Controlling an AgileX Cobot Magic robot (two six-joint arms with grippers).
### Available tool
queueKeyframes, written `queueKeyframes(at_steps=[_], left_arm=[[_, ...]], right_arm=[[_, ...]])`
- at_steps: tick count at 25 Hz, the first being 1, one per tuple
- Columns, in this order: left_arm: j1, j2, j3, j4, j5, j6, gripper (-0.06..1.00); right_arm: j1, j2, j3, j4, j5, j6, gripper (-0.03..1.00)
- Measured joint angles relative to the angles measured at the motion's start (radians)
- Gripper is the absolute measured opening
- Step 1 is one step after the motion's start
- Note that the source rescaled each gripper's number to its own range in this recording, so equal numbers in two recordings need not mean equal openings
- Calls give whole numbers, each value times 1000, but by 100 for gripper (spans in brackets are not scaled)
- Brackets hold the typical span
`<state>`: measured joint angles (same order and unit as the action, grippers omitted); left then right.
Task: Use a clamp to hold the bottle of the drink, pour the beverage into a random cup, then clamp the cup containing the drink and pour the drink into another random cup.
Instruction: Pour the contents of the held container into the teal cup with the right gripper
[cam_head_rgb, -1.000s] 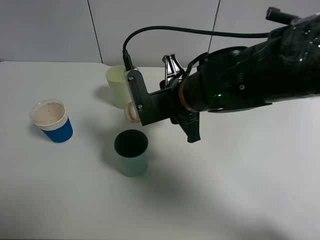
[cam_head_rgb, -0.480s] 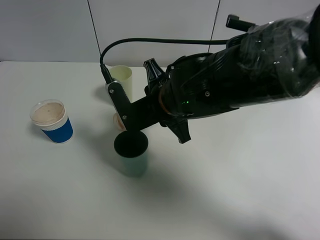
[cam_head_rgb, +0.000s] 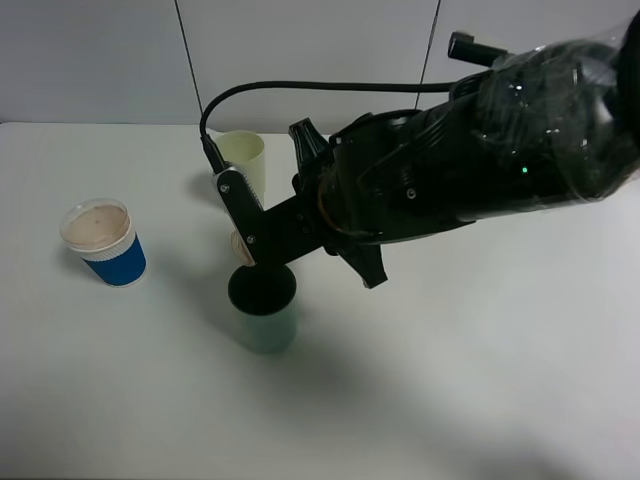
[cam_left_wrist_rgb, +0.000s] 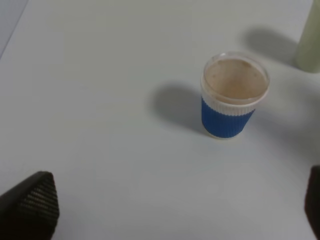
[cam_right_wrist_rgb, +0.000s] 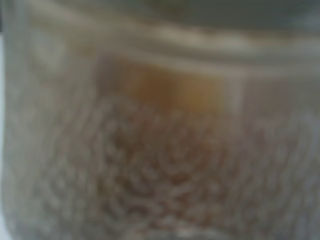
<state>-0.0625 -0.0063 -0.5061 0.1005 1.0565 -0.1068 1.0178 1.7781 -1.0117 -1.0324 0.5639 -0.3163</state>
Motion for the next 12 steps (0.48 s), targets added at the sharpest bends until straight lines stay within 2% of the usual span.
queueKeyframes(at_steps=[12], left_arm=[[0,0,0,0,0,0,100]], right_arm=[[18,0,0,-7,47,-36,2]])
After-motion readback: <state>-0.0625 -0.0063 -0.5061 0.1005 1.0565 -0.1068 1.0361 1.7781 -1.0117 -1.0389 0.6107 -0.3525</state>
